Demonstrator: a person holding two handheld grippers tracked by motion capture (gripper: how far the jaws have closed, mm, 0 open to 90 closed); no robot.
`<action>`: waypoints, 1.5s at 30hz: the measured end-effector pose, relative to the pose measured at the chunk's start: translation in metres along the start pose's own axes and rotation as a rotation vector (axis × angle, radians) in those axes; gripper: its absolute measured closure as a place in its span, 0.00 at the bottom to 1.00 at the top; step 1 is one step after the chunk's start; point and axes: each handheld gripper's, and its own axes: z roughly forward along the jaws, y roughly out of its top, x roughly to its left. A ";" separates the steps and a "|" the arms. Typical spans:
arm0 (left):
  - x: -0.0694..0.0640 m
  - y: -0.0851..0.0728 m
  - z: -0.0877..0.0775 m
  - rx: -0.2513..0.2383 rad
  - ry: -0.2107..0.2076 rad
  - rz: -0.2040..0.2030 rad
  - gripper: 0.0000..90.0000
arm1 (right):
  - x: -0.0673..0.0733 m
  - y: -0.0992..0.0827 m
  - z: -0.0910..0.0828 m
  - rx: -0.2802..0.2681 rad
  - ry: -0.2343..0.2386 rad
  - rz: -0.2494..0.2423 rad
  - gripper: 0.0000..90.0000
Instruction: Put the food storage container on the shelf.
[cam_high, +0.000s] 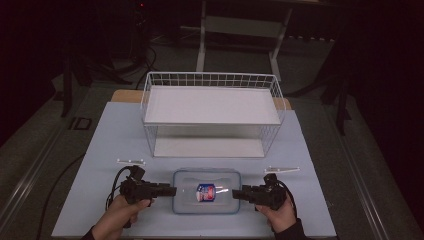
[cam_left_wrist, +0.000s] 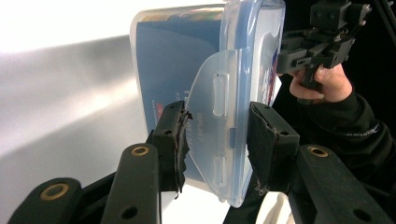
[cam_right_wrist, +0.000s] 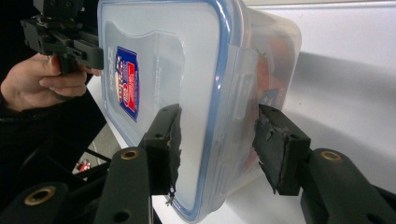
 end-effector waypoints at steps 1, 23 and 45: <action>-0.004 0.005 -0.002 -0.022 0.013 0.028 0.64 | 0.003 0.004 -0.002 -0.014 -0.004 -0.008 0.58; -0.007 0.043 -0.002 -0.114 0.029 0.055 0.64 | -0.002 0.051 -0.013 -0.072 -0.028 -0.014 0.58; 0.023 0.073 0.042 -0.152 0.071 0.019 0.61 | -0.045 0.080 -0.010 -0.087 -0.090 0.034 0.57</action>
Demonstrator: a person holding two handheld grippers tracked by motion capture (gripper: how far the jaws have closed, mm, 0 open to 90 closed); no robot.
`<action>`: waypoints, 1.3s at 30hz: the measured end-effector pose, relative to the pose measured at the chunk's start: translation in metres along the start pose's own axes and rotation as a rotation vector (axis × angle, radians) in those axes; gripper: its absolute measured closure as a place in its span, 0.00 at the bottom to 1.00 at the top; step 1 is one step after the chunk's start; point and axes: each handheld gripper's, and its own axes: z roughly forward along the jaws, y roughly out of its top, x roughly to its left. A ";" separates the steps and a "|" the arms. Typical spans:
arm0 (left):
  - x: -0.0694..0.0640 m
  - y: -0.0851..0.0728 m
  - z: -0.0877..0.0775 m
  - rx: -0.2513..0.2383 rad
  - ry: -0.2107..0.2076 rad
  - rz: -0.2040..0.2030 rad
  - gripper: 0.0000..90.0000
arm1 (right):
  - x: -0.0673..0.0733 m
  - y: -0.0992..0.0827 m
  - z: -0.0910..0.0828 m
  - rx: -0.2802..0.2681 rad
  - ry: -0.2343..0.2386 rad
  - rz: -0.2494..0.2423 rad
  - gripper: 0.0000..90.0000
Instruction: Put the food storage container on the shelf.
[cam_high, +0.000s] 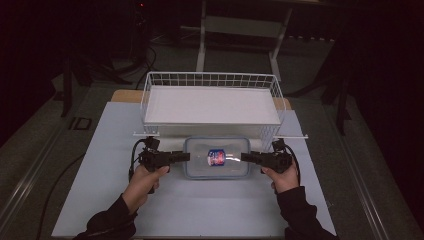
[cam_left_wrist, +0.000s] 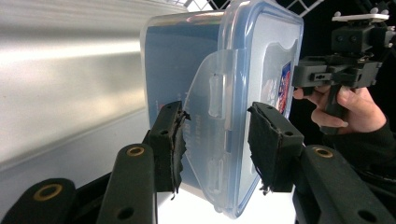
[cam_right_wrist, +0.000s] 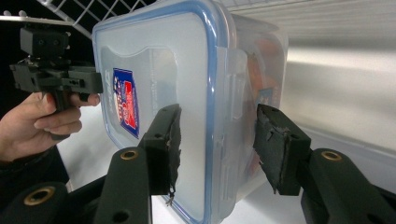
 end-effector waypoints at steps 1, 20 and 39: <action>0.001 0.001 0.001 -0.001 -0.002 0.001 0.61 | -0.002 0.001 0.001 -0.003 -0.001 0.000 0.57; 0.020 0.004 0.020 -0.078 0.085 0.006 0.57 | -0.024 0.005 0.025 -0.039 -0.031 0.020 0.56; 0.022 0.004 0.033 -0.205 0.198 0.051 0.50 | -0.012 0.009 0.036 -0.128 -0.259 -0.160 0.52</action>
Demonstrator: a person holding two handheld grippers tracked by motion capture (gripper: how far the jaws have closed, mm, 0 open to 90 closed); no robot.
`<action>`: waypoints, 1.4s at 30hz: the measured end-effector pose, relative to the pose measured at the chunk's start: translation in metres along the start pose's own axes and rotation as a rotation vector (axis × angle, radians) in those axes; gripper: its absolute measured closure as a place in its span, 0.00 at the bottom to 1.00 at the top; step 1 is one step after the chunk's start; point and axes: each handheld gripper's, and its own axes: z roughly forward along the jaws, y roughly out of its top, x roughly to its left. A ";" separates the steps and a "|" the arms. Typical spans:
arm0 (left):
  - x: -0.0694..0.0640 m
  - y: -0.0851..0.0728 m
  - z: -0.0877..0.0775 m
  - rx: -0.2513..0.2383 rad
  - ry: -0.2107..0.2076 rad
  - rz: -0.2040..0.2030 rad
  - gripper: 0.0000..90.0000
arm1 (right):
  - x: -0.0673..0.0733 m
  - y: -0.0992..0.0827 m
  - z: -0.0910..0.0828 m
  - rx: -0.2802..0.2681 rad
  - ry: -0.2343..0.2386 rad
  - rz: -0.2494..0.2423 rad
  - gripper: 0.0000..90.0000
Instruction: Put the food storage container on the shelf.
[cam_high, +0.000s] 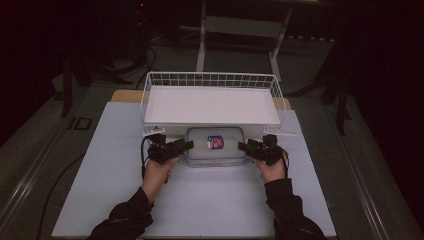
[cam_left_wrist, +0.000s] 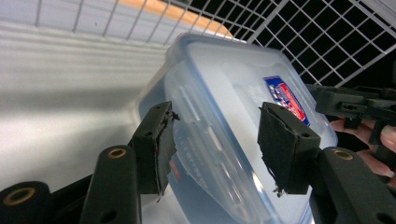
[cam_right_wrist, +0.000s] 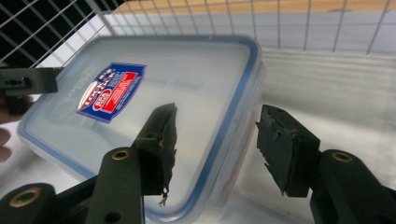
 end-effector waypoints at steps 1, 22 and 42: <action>0.000 0.000 0.001 -0.003 0.005 -0.002 0.50 | 0.000 0.000 0.001 -0.011 -0.008 -0.001 0.52; -0.016 -0.003 -0.025 -0.013 -0.036 0.043 0.18 | 0.045 -0.007 -0.021 -0.036 0.012 -0.112 0.47; -0.043 -0.035 -0.077 0.020 -0.111 0.176 0.00 | 0.070 -0.046 -0.021 0.019 0.114 -0.145 1.00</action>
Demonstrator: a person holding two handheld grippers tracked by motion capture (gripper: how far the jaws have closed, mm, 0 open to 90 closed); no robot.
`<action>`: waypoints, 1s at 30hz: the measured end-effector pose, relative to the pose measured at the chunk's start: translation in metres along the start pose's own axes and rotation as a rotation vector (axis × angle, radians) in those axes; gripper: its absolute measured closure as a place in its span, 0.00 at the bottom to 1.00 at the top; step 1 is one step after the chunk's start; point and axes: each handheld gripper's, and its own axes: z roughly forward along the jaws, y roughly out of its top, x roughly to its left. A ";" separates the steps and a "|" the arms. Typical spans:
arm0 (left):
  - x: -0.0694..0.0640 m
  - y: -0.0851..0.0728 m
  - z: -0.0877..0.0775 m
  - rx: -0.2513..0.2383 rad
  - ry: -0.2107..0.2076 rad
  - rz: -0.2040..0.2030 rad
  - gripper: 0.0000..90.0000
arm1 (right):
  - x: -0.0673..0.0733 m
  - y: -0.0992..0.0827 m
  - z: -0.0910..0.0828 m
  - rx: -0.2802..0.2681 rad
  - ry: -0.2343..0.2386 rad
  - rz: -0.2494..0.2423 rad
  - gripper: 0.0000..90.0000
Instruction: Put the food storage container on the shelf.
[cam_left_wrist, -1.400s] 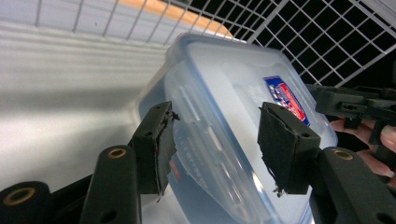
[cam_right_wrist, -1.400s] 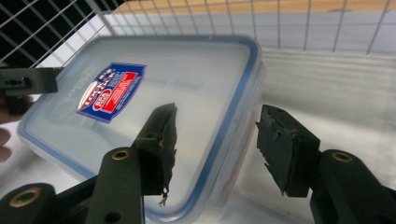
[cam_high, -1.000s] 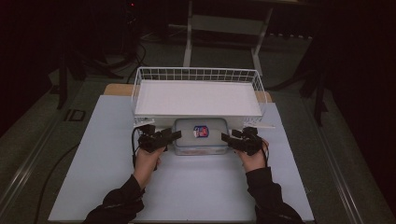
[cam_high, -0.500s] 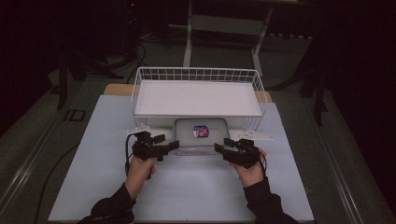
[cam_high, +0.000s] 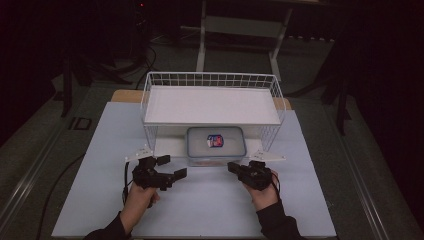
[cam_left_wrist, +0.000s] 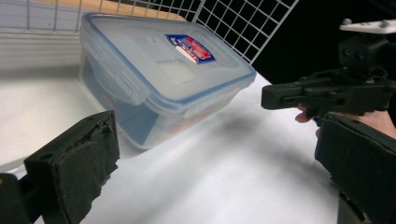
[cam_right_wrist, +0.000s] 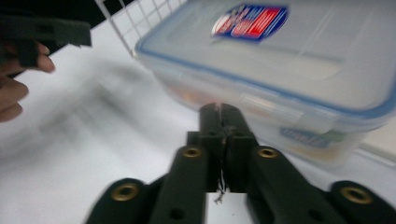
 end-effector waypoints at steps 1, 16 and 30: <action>-0.003 -0.004 -0.004 -0.006 0.003 0.016 0.00 | 0.002 -0.002 0.006 0.019 -0.003 -0.012 1.00; -0.006 -0.013 -0.008 -0.041 0.042 0.070 0.00 | 0.005 0.002 0.046 0.055 -0.038 -0.029 1.00; -0.004 -0.015 -0.008 -0.047 0.074 0.107 0.00 | -0.001 0.019 0.073 0.043 -0.087 -0.029 1.00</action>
